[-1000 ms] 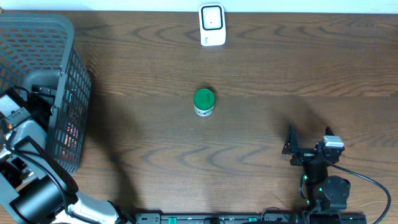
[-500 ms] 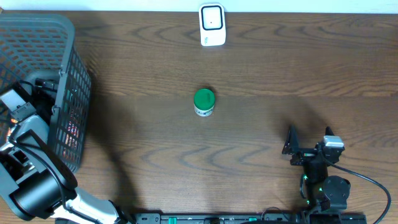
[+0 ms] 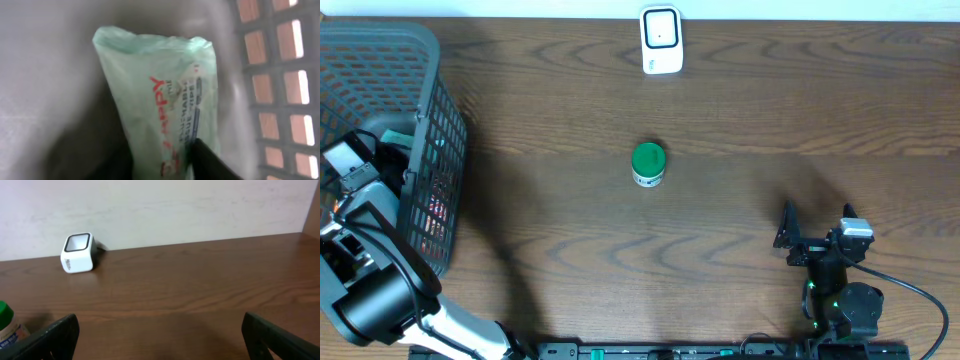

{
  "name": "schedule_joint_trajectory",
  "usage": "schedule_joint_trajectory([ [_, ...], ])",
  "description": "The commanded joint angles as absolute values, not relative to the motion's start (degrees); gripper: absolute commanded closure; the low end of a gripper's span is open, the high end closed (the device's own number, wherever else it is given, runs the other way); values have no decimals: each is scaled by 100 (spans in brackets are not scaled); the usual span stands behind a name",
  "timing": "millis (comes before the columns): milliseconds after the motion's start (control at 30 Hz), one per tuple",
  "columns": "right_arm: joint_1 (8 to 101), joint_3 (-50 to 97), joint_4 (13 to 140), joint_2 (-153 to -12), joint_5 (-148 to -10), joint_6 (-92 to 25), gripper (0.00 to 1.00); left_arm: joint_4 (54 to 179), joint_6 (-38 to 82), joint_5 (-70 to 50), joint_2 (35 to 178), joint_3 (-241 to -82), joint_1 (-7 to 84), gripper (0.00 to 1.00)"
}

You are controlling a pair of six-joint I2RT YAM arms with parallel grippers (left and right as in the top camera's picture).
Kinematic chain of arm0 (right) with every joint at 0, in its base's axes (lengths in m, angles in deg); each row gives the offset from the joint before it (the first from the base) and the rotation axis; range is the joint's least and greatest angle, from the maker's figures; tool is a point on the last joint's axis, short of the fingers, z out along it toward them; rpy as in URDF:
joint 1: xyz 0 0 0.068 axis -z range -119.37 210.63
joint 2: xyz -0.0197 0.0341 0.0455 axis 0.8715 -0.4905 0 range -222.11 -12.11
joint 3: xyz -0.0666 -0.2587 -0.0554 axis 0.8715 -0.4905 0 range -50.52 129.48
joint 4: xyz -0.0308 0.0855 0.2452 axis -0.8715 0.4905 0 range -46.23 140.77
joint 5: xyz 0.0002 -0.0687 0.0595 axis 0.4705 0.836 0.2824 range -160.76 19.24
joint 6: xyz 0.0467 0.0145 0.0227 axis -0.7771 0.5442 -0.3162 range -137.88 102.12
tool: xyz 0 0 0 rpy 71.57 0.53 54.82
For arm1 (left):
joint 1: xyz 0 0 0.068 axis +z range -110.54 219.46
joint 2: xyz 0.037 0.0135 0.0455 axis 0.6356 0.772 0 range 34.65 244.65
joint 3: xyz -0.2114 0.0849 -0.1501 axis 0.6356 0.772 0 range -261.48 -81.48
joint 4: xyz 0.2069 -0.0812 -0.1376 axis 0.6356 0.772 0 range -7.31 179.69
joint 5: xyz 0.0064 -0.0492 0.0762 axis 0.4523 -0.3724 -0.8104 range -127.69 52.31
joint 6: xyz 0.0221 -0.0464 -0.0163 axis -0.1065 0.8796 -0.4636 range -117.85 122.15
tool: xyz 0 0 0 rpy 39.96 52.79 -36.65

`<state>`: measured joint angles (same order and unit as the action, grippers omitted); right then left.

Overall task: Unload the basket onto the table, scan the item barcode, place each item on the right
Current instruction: 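Reach the left gripper into the basket and grasp the mint-green wipes pack, then lift the wipes pack with the left gripper and carry it toward the scanner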

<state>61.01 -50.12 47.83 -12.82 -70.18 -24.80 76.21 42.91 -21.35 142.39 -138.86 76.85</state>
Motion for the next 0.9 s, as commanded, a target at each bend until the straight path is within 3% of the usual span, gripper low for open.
schedule_joint_trajectory([
  [0, 6057, -5020, 4807, -1260, -7044, -2423, 1, 7954, 4138, -2201, 14650, -13624, 7641, 92],
  [200, 6057, -5020, 4807, -1260, -7044, -2425, 1, 8063, 4142, -2116, 14232, -13624, 7742, 93],
  [600, 6057, -5020, 4807, -1260, -7044, -2423, 1, 8911, 4142, -2037, 11094, -13637, 8256, 93],
  [867, 6057, -5020, 4807, -1260, -7044, -2423, 1, 9398, 4190, -1937, 10132, -13637, 8380, 93],
])
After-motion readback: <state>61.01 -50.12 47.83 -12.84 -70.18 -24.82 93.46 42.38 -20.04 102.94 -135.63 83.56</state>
